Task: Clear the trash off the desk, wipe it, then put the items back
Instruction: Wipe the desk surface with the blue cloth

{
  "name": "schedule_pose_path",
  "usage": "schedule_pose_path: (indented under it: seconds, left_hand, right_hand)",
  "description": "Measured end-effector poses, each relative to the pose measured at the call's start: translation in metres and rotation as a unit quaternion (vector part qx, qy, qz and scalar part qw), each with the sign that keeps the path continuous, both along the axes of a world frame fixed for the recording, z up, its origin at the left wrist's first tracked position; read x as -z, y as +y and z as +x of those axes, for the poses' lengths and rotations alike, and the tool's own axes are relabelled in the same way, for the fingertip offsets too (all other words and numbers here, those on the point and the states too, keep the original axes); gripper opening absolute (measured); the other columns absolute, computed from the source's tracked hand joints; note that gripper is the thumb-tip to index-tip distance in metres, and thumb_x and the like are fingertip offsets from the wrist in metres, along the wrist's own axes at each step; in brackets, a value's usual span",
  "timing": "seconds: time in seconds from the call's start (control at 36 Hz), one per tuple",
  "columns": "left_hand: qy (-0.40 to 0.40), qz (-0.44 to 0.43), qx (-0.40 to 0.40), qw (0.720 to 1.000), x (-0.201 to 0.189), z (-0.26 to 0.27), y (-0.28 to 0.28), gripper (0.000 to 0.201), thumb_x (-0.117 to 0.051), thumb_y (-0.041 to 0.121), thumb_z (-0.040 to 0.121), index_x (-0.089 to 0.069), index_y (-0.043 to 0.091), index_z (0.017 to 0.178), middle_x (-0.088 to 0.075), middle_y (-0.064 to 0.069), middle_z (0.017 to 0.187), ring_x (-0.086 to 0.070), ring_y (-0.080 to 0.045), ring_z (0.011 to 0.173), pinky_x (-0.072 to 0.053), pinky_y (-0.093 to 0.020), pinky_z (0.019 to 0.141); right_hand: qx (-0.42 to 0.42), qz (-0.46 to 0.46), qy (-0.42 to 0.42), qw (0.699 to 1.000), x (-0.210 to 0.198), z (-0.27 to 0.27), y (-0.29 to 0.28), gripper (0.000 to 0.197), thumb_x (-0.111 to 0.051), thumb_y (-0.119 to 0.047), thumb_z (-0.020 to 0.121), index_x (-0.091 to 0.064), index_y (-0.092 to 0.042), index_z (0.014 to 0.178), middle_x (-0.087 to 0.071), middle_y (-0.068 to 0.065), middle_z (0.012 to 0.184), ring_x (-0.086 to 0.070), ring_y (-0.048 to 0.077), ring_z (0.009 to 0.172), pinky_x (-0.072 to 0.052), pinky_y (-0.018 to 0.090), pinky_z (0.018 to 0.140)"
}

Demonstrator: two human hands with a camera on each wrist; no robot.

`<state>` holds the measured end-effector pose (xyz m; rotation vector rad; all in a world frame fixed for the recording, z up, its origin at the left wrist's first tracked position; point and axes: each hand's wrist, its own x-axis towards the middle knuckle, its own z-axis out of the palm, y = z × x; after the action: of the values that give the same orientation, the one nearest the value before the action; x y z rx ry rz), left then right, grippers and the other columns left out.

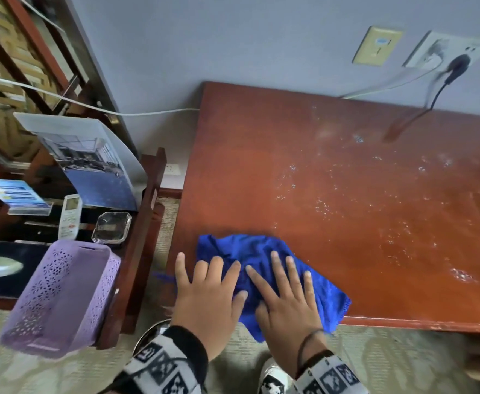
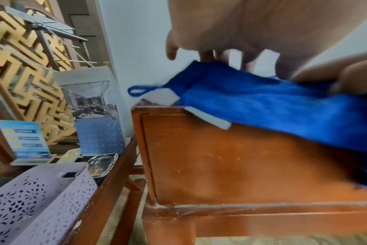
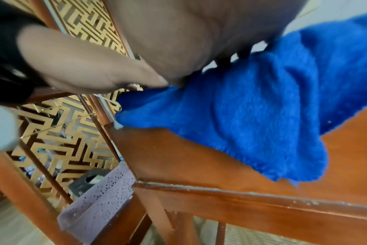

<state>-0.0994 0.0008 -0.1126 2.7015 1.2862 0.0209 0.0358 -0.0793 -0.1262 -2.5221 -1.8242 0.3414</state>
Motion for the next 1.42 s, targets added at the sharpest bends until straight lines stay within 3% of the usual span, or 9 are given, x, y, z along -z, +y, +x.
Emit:
schedule_pose_path:
  seconds: [0.11,0.22,0.44,0.56,0.61,0.83,0.94,1.17,1.42]
  left_hand:
    - [-0.012,-0.043,0.016,0.999,0.010,0.008,0.012,0.058,-0.035,0.046,0.083,-0.060,0.018,0.128,-0.058,-0.016,0.130,-0.056,-0.033,0.115,-0.039,-0.057,0.100]
    - [-0.017,-0.071,0.023,0.997,0.026,0.013,0.010,0.054,-0.018,0.047,0.097,-0.040,0.022,0.141,-0.042,-0.017,0.146,-0.035,-0.030,0.135,-0.026,-0.051,0.103]
    - [-0.009,-0.043,0.032,0.998,0.032,0.017,0.032,0.062,-0.028,0.053,0.090,-0.031,0.024,0.145,-0.034,-0.016,0.151,-0.027,-0.029,0.139,-0.023,-0.052,0.105]
    - [-0.004,-0.056,0.034,0.998,0.032,0.021,0.039,0.062,-0.027,0.053,0.091,-0.031,0.024,0.146,-0.033,-0.016,0.152,-0.026,-0.030,0.139,-0.022,-0.052,0.105]
    - [0.001,-0.074,0.024,0.997,0.031,0.028,0.043,0.062,-0.027,0.053,0.091,-0.035,0.024,0.145,-0.033,-0.017,0.152,-0.027,-0.031,0.139,-0.022,-0.053,0.105]
    - [0.035,-0.120,-0.035,0.992,0.018,0.077,0.060,0.072,0.020,0.056,0.071,0.023,0.032,0.139,0.027,-0.011,0.155,0.022,-0.030,0.144,0.017,-0.051,0.113]
    - [0.055,-0.175,-0.016,0.983,0.001,0.082,0.076,0.058,-0.004,0.052,0.099,0.016,0.032,0.149,0.026,-0.005,0.157,0.021,-0.023,0.145,0.009,-0.046,0.118]
    - [0.037,-0.107,-0.025,0.993,-0.007,0.039,0.138,0.059,-0.027,0.034,0.102,0.001,0.023,0.153,0.013,-0.009,0.160,0.011,-0.027,0.147,-0.002,-0.041,0.120]
    - [0.109,-0.141,-0.045,0.983,0.015,0.055,0.156,0.071,-0.007,0.059,0.095,0.021,0.023,0.149,0.032,-0.013,0.153,0.027,-0.031,0.142,0.014,-0.046,0.116]
  right_hand:
    - [0.086,0.052,0.009,0.995,-0.006,-0.003,-0.004,0.061,-0.036,-0.029,0.064,-0.048,-0.034,0.124,-0.052,0.014,0.137,-0.034,0.033,0.127,-0.021,0.043,0.106]
    - [0.175,0.045,0.062,0.982,-0.011,-0.016,0.002,0.051,-0.039,-0.041,0.074,-0.045,-0.038,0.125,-0.055,0.012,0.133,-0.040,0.027,0.114,-0.042,0.045,0.096]
    - [0.178,-0.027,0.077,0.981,0.002,-0.009,0.013,0.065,-0.031,-0.070,0.078,-0.031,-0.049,0.140,-0.026,0.013,0.152,-0.022,0.033,0.136,0.001,0.042,0.110]
    - [0.153,-0.036,0.097,0.983,-0.003,0.005,0.019,0.068,0.002,-0.085,0.062,0.020,-0.070,0.126,0.039,0.000,0.149,0.033,0.023,0.137,0.032,0.037,0.101]
    - [0.129,-0.037,0.101,0.986,-0.005,0.018,0.023,0.077,0.016,-0.091,0.052,0.021,-0.070,0.126,0.048,-0.005,0.142,0.041,0.021,0.133,0.033,0.038,0.101]
    - [0.112,-0.094,0.089,0.985,-0.025,0.058,0.063,0.060,-0.025,-0.067,0.085,0.000,-0.060,0.140,0.031,-0.001,0.153,0.028,0.024,0.141,0.016,0.050,0.112]
    - [0.209,0.009,0.115,0.971,-0.044,0.038,0.074,0.058,-0.045,-0.032,0.094,-0.022,-0.034,0.147,0.004,0.004,0.159,0.007,0.023,0.146,0.005,0.044,0.117]
    - [0.177,-0.131,0.088,0.971,-0.029,0.018,0.075,0.083,-0.013,-0.087,0.069,0.028,-0.056,0.134,0.035,0.006,0.151,0.025,0.031,0.141,0.007,0.060,0.112]
    - [0.163,-0.205,0.085,0.961,-0.028,0.015,0.085,0.089,-0.011,-0.094,0.058,0.030,-0.061,0.130,0.052,0.005,0.139,0.038,0.037,0.134,0.013,0.070,0.103]
